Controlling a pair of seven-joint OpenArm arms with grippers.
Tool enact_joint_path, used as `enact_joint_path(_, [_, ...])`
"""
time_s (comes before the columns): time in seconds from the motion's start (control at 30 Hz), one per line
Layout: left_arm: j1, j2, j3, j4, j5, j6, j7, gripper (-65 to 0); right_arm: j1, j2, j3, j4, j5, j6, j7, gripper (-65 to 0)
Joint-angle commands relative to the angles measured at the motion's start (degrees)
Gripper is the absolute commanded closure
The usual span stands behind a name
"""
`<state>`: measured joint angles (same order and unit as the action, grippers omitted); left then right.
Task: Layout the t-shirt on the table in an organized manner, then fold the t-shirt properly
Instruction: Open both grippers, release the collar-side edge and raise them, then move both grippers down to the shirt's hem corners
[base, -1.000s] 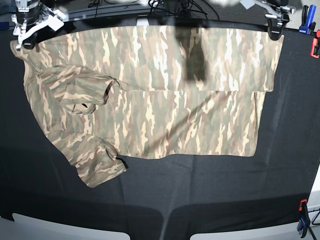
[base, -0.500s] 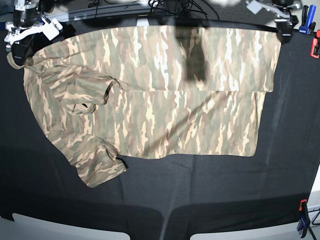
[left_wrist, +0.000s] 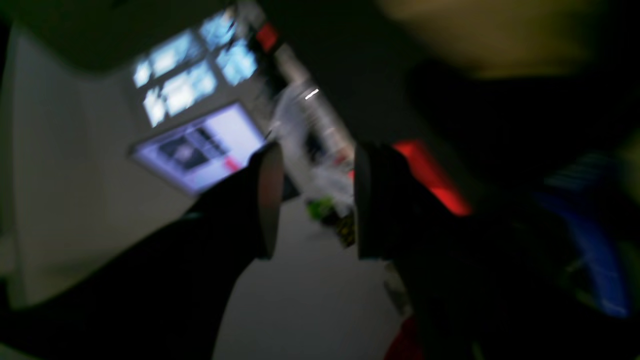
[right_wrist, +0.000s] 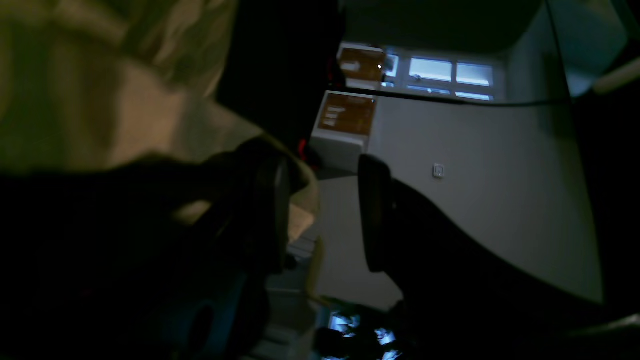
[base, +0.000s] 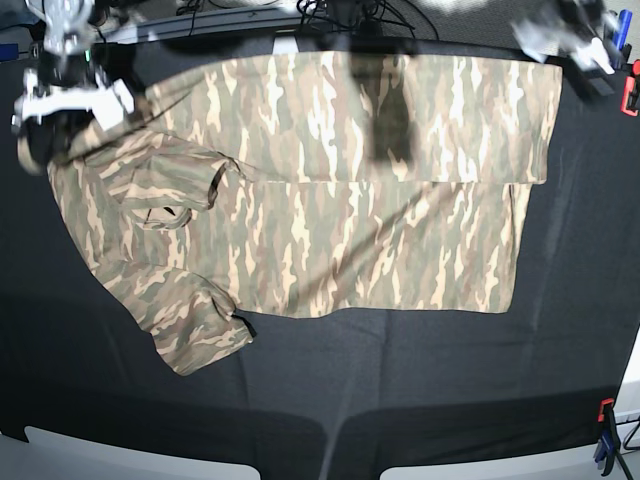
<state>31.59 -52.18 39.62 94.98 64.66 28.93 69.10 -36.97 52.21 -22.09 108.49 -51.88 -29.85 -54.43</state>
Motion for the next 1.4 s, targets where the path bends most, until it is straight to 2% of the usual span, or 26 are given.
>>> enact_joint_path(0.0, [-0.28, -0.87, -2.25, 0.68, 1.20, 1.86, 0.90, -21.8, 1.86, 0.44, 0.37, 0.68, 0.46, -1.11, 0.96, -22.5])
enact_joint_path(0.1, [-2.71, -0.87, -7.91, 0.87, 1.05, 4.22, -1.64, -21.8, 7.74, -1.99, 0.37, 0.68, 7.61, 0.61, 4.70, -22.5])
enact_joint_path(0.17, [-5.16, -0.87, -10.47, 1.64, -1.53, 6.45, -5.90, -21.8, 12.04, -4.09, 0.37, 0.68, 11.43, 2.27, 6.97, -22.5])
enact_joint_path(0.3, [-12.11, -0.87, -13.03, 4.94, -15.39, 6.82, -18.73, -21.8, 21.51, -8.50, 0.37, 0.68, 18.82, 5.60, 10.36, -22.5])
enact_joint_path(0.4, [-19.17, -0.85, -13.00, 7.69, -26.99, 5.77, -25.57, -21.8, 28.22, -12.00, 0.37, 0.68, 23.34, 7.91, 11.63, -22.5])
enact_joint_path(0.5, [-27.39, -0.74, -13.00, 9.68, -42.73, -1.05, -30.97, -21.7, 33.97, -15.65, 0.37, 0.68, 27.76, 9.97, 13.20, -22.5])
enact_joint_path(0.6, [-36.22, 1.11, -13.00, 9.55, -57.33, -10.84, -33.22, -21.7, 38.86, -19.26, 0.39, 0.63, 32.04, 13.18, 14.49, -22.5])
enact_joint_path(0.7, [-43.12, 4.55, -13.00, 8.74, -65.40, -17.55, -34.07, -21.7, 42.40, -22.73, 0.37, 0.63, 33.11, 14.91, 14.58, -22.5])
enact_joint_path(0.83, [-49.90, 9.79, -13.00, 3.43, -71.21, -22.47, -34.67, -21.7, 43.93, -26.40, 0.44, 0.63, 33.05, 14.91, 14.53, -22.5])
enact_joint_path(0.97, [-54.95, 15.74, -13.03, -7.21, -75.36, -23.80, -35.80, -21.7, 43.74, -28.81, 1.14, 0.61, 33.03, 15.23, 14.05, -22.5])
enact_joint_path(1.1, [-59.95, 20.46, -13.03, -19.50, -79.80, -28.89, -37.16, -21.7, 43.30, -31.58, 5.44, 0.61, 33.05, 16.20, 12.52, -22.5])
enact_joint_path(1.2, [-64.22, 22.18, -13.03, -28.44, -88.19, -30.64, -34.42, -21.7, 42.49, -33.27, 10.25, 0.61, 33.51, 16.20, 10.95, -22.5])
enact_joint_path(1.23, [-65.55, 22.16, -13.03, -30.97, -91.17, -32.22, -34.25, -21.7, 42.14, -33.48, 11.96, 0.61, 34.56, 16.24, 10.34, -22.5])
enact_joint_path(1.37, [-69.33, 22.12, -16.57, -39.17, -95.93, -37.03, -35.74, -21.7, 39.95, -33.51, 18.03, 0.61, 40.22, 19.26, 10.16, -22.5])
